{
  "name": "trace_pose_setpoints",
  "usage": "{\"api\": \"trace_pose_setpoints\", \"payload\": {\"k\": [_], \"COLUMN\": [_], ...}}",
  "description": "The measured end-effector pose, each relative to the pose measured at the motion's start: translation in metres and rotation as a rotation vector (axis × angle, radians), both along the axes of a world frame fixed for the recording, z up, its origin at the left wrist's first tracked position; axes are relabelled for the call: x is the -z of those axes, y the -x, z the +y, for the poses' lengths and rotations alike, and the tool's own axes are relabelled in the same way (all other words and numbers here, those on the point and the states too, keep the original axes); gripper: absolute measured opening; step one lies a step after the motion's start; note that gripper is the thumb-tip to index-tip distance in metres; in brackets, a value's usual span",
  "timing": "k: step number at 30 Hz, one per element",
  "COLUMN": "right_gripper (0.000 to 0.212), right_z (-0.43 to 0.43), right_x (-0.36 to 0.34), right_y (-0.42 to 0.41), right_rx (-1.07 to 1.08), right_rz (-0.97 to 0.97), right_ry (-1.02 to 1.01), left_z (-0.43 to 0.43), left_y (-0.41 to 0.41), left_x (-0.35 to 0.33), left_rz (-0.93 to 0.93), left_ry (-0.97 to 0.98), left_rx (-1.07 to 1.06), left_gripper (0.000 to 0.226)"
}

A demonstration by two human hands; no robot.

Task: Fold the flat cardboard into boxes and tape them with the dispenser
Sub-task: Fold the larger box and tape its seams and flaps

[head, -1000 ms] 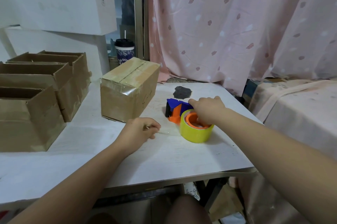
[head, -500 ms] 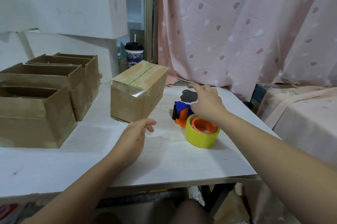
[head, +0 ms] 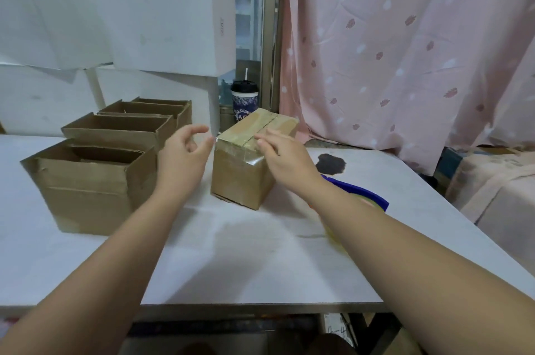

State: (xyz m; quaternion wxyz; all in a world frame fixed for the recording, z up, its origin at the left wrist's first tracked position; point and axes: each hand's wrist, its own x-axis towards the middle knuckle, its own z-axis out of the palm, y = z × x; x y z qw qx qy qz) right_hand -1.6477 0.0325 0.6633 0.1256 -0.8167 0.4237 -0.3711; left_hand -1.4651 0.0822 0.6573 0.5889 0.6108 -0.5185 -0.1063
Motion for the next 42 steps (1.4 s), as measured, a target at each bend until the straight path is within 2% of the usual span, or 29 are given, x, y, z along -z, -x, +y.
{"api": "trace_pose_setpoints", "payload": {"k": [3, 5, 12, 16, 18, 24, 27, 31, 36, 42], "right_gripper": [0.034, 0.033, 0.031, 0.034, 0.037, 0.068, 0.057, 0.045, 0.053, 0.05], "right_z": [-0.002, -0.003, -0.006, -0.011, -0.013, -0.012, -0.012, -0.012, -0.01, -0.009], "right_x": [0.008, 0.012, 0.009, 0.004, 0.004, 0.014, 0.018, 0.013, 0.007, -0.003], "right_y": [-0.004, -0.004, -0.002, 0.005, 0.01, 0.012, 0.016, 0.021, 0.032, 0.035], "right_rx": [-0.002, -0.002, -0.139, -0.209, -0.245, -0.25, -0.208, -0.202, -0.195, -0.234], "right_rz": [0.006, -0.033, -0.235, -0.502, -0.532, -0.44, -0.301, -0.177, 0.022, 0.072], "right_ry": [-0.035, -0.043, -0.237, -0.479, -0.527, -0.437, -0.302, -0.232, -0.163, -0.177], "left_z": [-0.011, -0.012, 0.007, 0.011, 0.01, 0.01, 0.012, 0.014, 0.013, 0.008], "left_y": [-0.003, -0.002, 0.004, -0.01, -0.017, -0.021, -0.022, -0.026, -0.029, -0.028], "left_x": [-0.004, 0.0, 0.019, 0.019, 0.02, 0.027, 0.031, 0.029, 0.031, 0.033], "left_rz": [-0.088, -0.117, -0.079, -0.049, -0.072, -0.263, -0.301, -0.357, -0.408, -0.391], "left_ry": [-0.096, -0.104, 0.056, 0.048, 0.026, 0.081, 0.1, 0.093, 0.073, 0.106], "left_rx": [0.14, 0.19, 0.069, 0.092, 0.117, 0.106, 0.137, 0.154, 0.151, 0.127], "left_gripper": [0.035, 0.03, 0.024, 0.023, 0.024, 0.037, 0.034, 0.029, 0.028, 0.024]}}
